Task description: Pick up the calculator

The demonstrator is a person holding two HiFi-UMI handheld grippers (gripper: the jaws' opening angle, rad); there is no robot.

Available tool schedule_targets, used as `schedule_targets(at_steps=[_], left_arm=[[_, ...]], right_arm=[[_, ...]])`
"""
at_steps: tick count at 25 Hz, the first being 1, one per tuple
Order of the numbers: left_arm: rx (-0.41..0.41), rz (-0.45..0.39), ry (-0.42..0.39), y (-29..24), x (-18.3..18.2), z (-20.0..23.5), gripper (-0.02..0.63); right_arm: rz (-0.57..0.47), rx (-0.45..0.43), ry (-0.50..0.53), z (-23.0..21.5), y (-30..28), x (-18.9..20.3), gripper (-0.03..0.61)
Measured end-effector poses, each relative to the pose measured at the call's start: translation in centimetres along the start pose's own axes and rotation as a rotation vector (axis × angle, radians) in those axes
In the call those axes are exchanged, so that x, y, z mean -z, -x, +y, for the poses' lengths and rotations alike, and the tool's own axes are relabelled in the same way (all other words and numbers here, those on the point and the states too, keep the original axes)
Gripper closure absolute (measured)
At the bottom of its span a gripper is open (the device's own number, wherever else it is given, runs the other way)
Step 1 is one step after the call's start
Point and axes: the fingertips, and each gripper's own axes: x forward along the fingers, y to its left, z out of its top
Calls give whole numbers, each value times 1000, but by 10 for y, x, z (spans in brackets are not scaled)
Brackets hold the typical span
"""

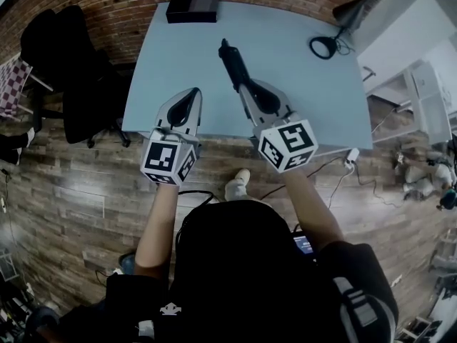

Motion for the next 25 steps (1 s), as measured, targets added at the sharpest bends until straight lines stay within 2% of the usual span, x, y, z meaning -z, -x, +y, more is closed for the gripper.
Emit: schedule_targets(at_steps=[13,25], left_arm=[[26,-21,17,37,-7,-15,609],[57,-34,26,47,-11,-31,610]], right_arm=[[-2,33,0,31,33,-2,531],[-11,57,-6,45,56,-6,531]])
